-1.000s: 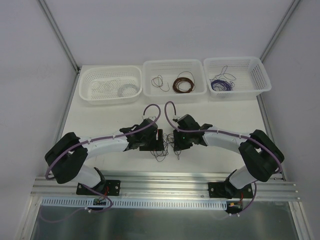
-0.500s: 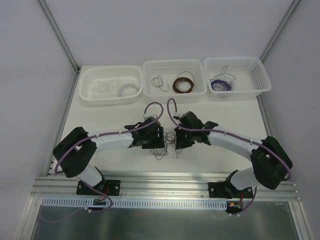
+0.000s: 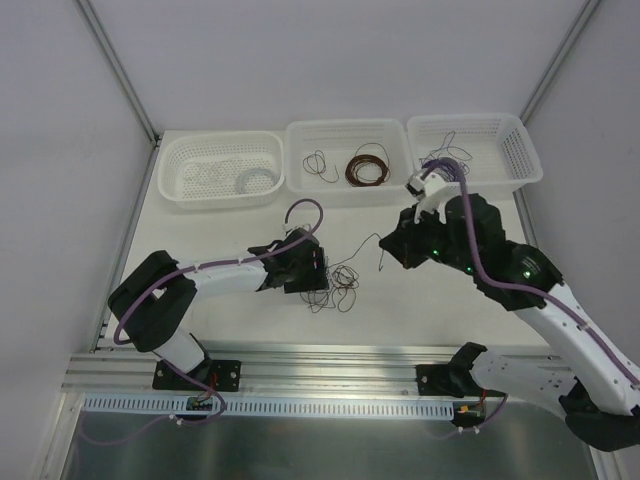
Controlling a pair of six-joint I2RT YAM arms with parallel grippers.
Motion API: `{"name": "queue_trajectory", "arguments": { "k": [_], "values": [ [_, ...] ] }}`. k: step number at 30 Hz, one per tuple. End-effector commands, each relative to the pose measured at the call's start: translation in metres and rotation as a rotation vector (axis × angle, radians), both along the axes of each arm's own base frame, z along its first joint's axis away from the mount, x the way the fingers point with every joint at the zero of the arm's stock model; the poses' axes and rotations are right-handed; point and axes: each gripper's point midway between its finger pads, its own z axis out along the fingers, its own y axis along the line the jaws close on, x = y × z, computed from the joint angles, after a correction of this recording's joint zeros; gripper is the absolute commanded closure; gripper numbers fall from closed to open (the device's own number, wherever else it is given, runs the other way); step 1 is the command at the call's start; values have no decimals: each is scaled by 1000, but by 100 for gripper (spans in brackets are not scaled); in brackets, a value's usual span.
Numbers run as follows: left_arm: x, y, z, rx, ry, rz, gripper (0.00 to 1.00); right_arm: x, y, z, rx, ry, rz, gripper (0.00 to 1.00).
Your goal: Untangle the cables
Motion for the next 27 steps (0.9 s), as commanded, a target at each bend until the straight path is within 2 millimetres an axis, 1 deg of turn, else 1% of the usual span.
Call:
{"name": "queue_trajectory", "arguments": {
  "k": [1, 2, 3, 5, 6, 8, 9, 11, 12, 13, 14, 15, 16, 17, 19, 20, 21, 22, 23, 25, 26, 27],
  "values": [
    [-1, 12, -10, 38, 30, 30, 38, -9, -28, 50, 42, -144, -35, 99],
    [0, 13, -10, 37, 29, 35, 38, -8, -36, 68, 67, -199, -64, 99],
    [0, 14, -11, 39, 31, 38, 38, -12, -41, 85, 107, -248, -69, 99],
    [1, 16, -11, 41, 30, 44, 38, -16, -51, 107, 155, -311, -86, 99],
    [2, 17, -10, 39, 27, 48, 38, -20, -58, 127, 202, -372, -100, 99],
    [4, 21, -8, 39, 20, 62, 39, -25, -65, 148, 244, -429, -110, 99],
    [5, 23, -8, 40, 17, 68, 39, -28, -72, 166, 268, -475, -123, 99],
    [10, 28, -5, 35, 7, 89, 39, -28, -84, 180, 278, -520, -163, 99],
    [10, 32, -7, 42, 12, 96, 39, -29, -90, 187, 281, -548, -179, 99],
    [14, 37, -4, 37, 4, 113, 39, -32, -96, 196, 295, -577, -194, 99],
    [16, 41, -3, 38, -1, 124, 39, -30, -102, 203, 302, -603, -224, 99],
    [16, 46, -5, 43, 2, 134, 39, -29, -107, 205, 297, -611, -244, 99],
    [18, 50, -2, 37, -5, 147, 39, -27, -111, 208, 287, -619, -265, 99],
    [20, 58, -3, 40, -4, 168, 39, -22, -118, 202, 257, -607, -311, 99],
    [25, 67, 3, 38, -25, 186, 39, -17, -123, 194, 228, -594, -347, 99],
    [29, 76, 3, 43, -28, 210, 39, -12, -127, 183, 199, -578, -383, 99],
    [28, 83, 1, 51, -27, 223, 39, -10, -130, 176, 180, -569, -405, 99],
    [28, 89, 4, 52, -32, 235, 40, -6, -134, 170, 156, -561, -435, 99],
    [27, 98, 1, 61, -27, 252, 40, 0, -144, 155, 98, -538, -498, 99],
    [31, 115, 4, 72, -37, 301, 41, 5, -153, 140, 43, -503, -556, 99],
    [30, 121, 3, 78, -35, 318, 41, 7, -160, 131, 2, -486, -595, 99],
    [29, 132, -1, 89, -24, 350, 42, 8, -162, 122, -15, -469, -613, 99]
  ]
}}
